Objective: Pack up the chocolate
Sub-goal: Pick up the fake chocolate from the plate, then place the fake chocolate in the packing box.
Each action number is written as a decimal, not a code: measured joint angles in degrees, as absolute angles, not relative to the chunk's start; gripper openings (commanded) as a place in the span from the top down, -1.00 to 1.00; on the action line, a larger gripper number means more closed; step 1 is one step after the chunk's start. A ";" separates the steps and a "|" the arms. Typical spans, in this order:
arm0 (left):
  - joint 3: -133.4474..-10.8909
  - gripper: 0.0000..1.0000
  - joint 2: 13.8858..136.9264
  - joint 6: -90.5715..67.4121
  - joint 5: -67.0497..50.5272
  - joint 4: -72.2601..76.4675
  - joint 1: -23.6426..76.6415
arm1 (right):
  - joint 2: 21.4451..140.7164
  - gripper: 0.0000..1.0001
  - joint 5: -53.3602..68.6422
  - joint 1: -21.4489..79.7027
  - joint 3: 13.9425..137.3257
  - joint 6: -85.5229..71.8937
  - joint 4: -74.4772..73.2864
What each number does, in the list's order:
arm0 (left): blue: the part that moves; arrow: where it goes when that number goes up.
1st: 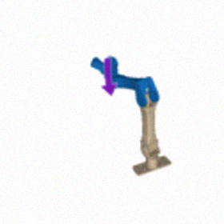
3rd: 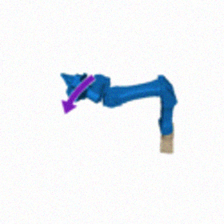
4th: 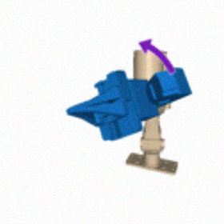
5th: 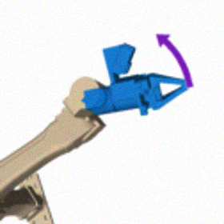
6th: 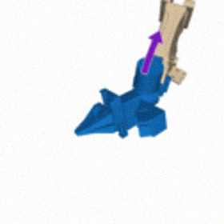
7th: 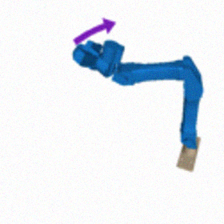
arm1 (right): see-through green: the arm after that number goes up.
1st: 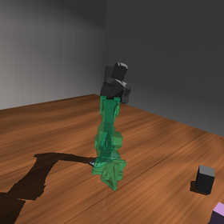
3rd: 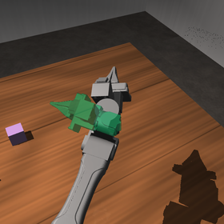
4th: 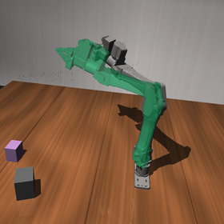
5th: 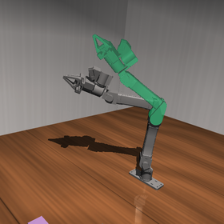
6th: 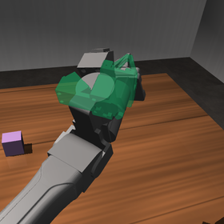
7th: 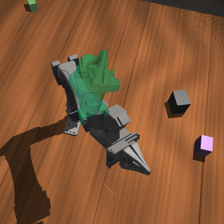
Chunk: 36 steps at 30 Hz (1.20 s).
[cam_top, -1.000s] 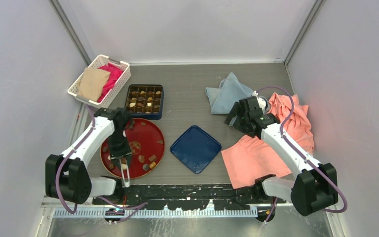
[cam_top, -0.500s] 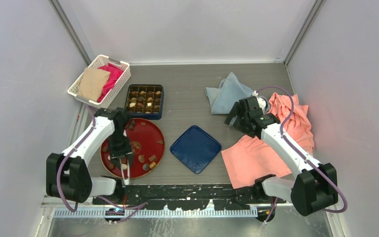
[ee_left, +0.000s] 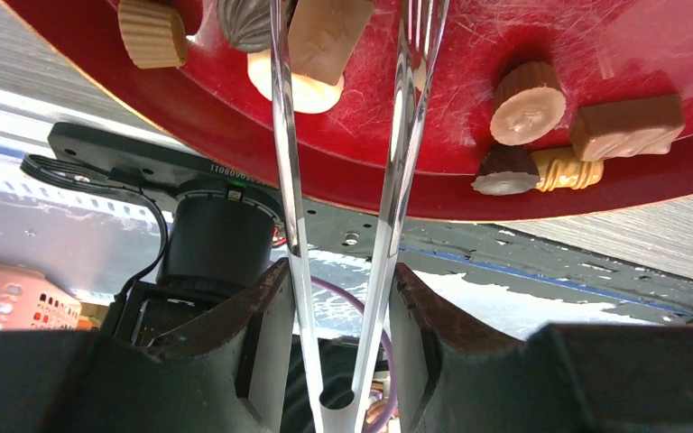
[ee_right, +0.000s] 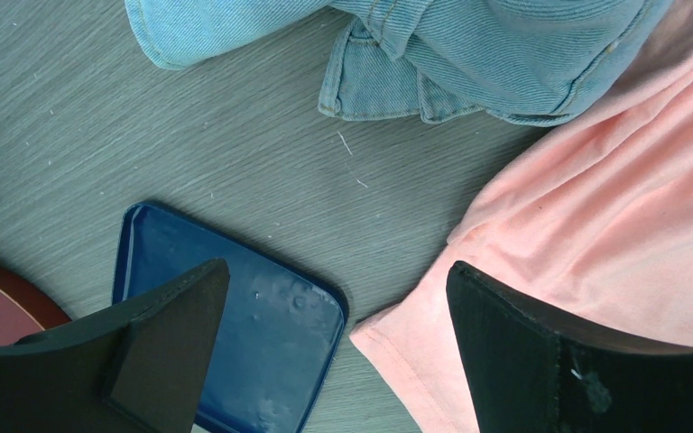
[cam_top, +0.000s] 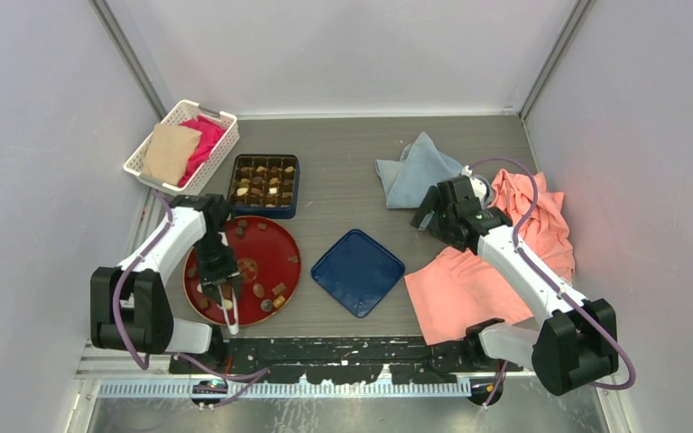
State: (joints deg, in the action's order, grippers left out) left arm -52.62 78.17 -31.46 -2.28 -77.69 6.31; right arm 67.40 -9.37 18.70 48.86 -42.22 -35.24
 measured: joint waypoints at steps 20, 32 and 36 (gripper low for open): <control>-58.89 1.00 82.06 -28.18 -6.26 -75.50 5.08 | 67.37 -0.92 -9.52 18.70 48.86 -42.22 -35.27; -75.09 1.00 84.18 -23.16 -9.85 -75.40 11.29 | 67.40 -0.91 -9.54 18.70 48.86 -42.24 -35.27; -78.67 1.00 87.57 -20.27 -11.68 -73.71 13.63 | 67.40 -0.91 -9.78 18.70 48.86 -42.24 -35.38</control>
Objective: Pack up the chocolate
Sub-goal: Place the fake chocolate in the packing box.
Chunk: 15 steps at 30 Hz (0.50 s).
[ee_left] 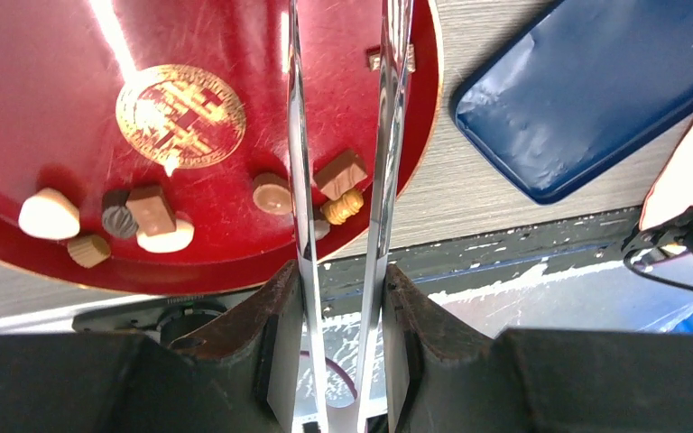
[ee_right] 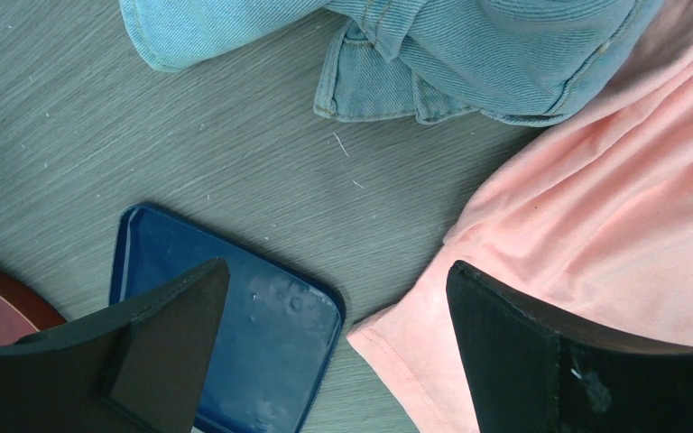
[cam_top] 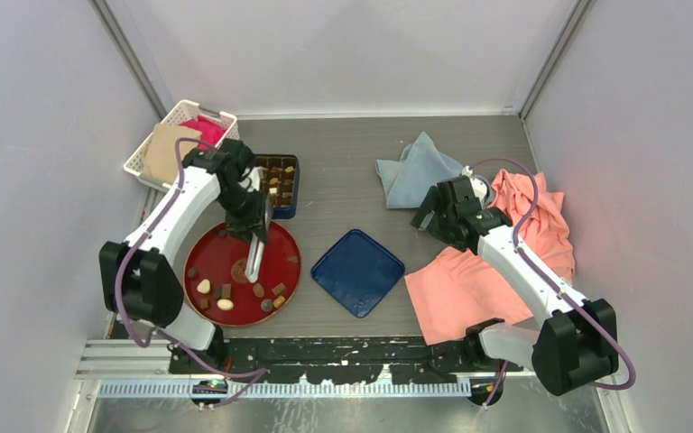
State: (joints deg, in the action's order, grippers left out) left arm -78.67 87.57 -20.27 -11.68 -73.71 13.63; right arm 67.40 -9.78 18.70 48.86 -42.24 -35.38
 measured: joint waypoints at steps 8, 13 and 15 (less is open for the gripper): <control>-84.25 1.00 96.44 -17.85 -14.70 -71.07 14.50 | 67.40 -0.92 -10.02 18.70 48.86 -42.24 -35.62; -88.42 1.00 100.22 -17.52 -15.51 -69.30 14.50 | 66.81 -0.92 -10.81 18.70 48.84 -42.26 -35.68; -89.38 1.00 101.54 -17.52 -15.86 -68.62 14.50 | 66.30 -0.92 -11.05 18.70 48.84 -42.26 -35.68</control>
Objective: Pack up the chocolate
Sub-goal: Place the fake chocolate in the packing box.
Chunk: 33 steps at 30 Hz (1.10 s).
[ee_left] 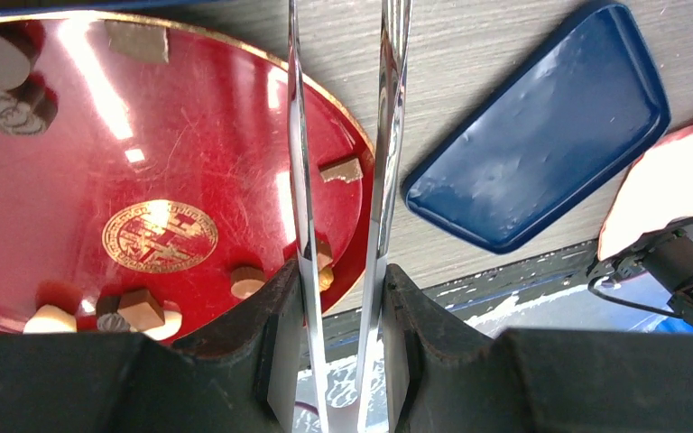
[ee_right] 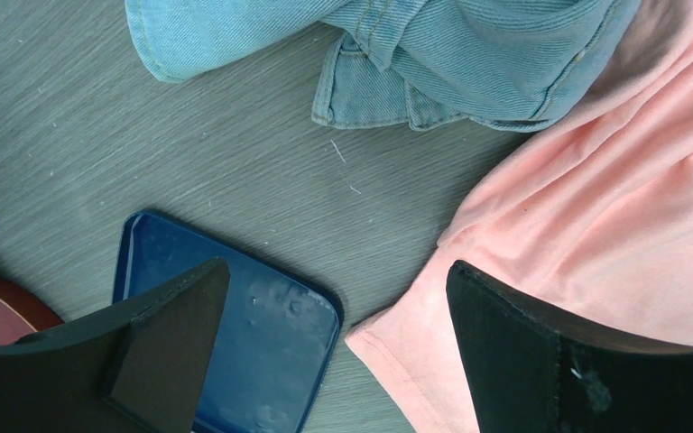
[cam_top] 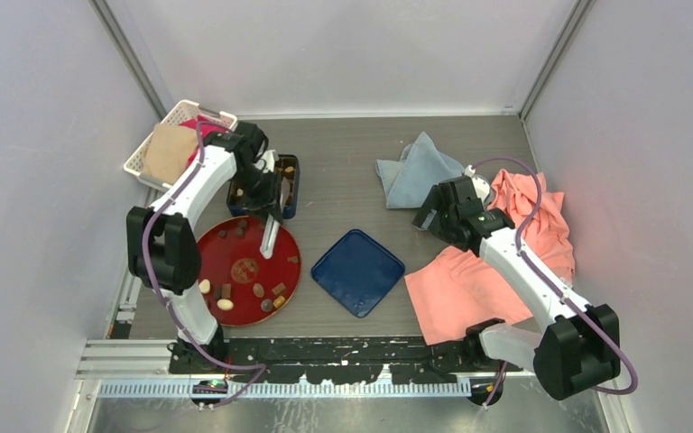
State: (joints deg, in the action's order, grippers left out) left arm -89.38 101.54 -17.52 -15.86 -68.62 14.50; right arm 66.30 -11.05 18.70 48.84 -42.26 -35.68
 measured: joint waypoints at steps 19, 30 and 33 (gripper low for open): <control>-94.39 1.00 110.04 -17.56 -14.52 -66.32 14.50 | 65.41 -0.92 -12.03 18.70 48.21 -42.24 -36.34; -94.48 0.58 110.69 -17.80 -12.47 -66.24 14.50 | 65.12 -0.92 -12.38 18.70 48.18 -42.24 -36.53; -94.48 0.50 110.69 -17.82 -12.25 -66.24 14.50 | 65.12 -0.92 -12.38 18.70 48.18 -42.26 -36.56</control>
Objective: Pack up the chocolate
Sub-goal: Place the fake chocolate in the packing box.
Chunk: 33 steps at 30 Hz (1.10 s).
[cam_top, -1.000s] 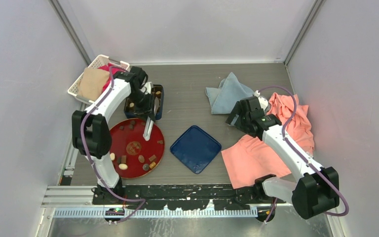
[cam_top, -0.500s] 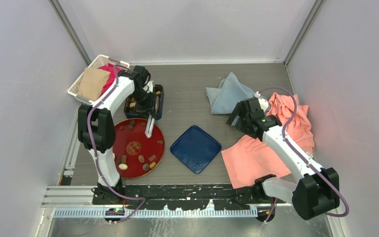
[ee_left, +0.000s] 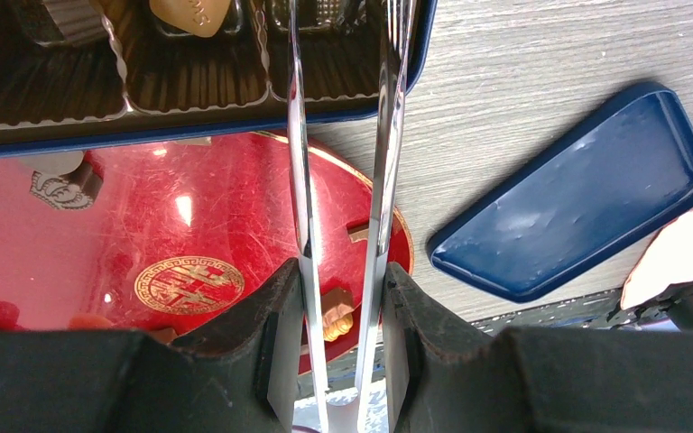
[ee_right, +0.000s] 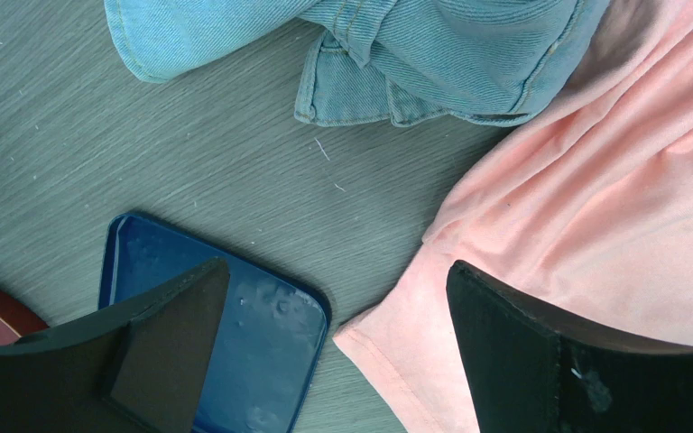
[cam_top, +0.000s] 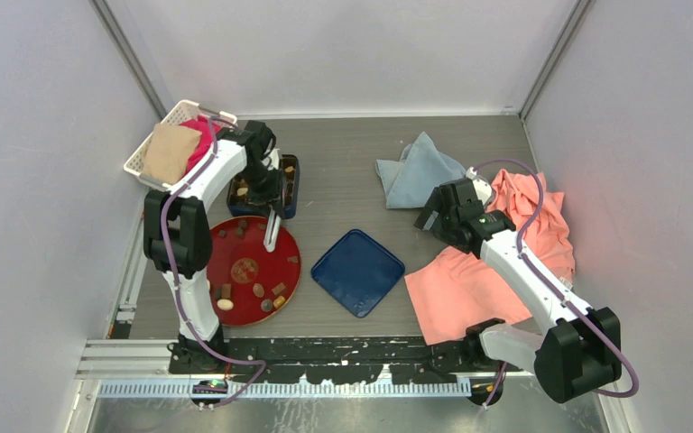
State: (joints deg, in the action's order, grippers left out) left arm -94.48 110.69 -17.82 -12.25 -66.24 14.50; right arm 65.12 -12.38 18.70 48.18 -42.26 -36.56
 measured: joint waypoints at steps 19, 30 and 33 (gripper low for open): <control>-94.74 0.27 110.69 -18.00 -11.66 -66.26 14.50 | 64.73 -0.92 -12.40 18.70 48.18 -42.44 -37.08; -94.83 0.74 110.69 -18.02 -12.01 -66.46 14.50 | 64.73 -0.92 -12.38 18.70 48.18 -42.44 -37.36; -94.94 1.00 110.39 -18.02 -12.01 -66.81 14.50 | 64.73 -0.92 -12.38 18.70 48.18 -42.41 -37.39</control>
State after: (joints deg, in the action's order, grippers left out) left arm -94.94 110.39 -18.02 -12.01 -66.81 14.50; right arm 64.73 -12.38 18.70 48.18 -42.41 -37.39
